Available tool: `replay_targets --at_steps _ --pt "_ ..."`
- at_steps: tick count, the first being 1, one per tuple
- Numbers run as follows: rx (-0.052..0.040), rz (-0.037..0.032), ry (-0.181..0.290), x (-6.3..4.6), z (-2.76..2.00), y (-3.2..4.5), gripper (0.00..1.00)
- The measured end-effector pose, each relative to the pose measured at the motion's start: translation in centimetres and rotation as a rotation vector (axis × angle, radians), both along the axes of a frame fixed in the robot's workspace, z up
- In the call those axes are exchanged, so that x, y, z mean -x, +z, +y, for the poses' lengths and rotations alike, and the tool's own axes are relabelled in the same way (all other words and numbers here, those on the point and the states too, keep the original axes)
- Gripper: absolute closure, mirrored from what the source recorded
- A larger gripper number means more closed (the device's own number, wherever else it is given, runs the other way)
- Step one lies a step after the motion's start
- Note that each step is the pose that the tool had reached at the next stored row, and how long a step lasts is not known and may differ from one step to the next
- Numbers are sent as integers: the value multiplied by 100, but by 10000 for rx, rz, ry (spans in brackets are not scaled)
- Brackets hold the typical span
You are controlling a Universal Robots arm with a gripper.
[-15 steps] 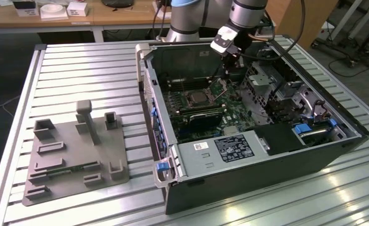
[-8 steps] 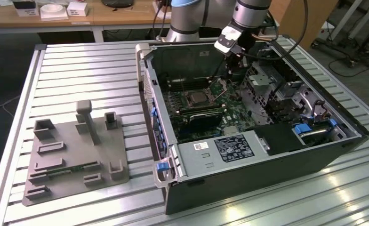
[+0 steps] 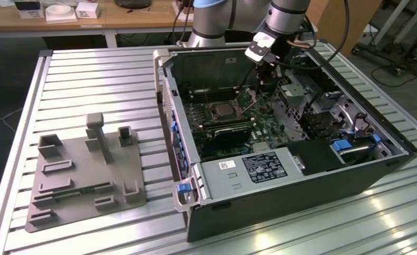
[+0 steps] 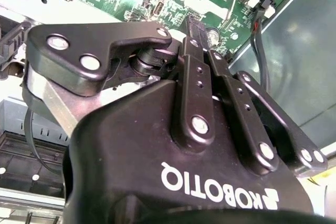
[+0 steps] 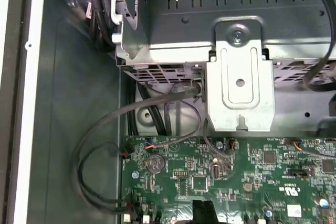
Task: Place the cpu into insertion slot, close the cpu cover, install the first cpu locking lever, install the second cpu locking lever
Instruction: 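Close the cpu cover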
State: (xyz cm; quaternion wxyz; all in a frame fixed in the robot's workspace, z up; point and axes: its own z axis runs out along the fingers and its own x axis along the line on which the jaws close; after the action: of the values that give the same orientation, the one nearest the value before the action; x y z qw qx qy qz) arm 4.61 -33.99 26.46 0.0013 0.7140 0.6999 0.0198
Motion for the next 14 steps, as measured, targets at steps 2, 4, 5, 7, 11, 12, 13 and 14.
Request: replay_targets --at_steps 2,4,5,7,11,12,13,14 --pt "2 10 -1 -7 0 -27 89" --pt "0 18 -1 -15 0 -56 89" --pt "0 24 -1 -19 0 -70 89" --pt "0 40 -1 -25 0 -100 89" --pt "1 77 -1 -32 0 -166 89" --pt "1 86 -1 -32 0 -181 89" --pt "1 95 -1 -33 0 -195 89" --pt "0 106 -2 -33 0 -206 89"
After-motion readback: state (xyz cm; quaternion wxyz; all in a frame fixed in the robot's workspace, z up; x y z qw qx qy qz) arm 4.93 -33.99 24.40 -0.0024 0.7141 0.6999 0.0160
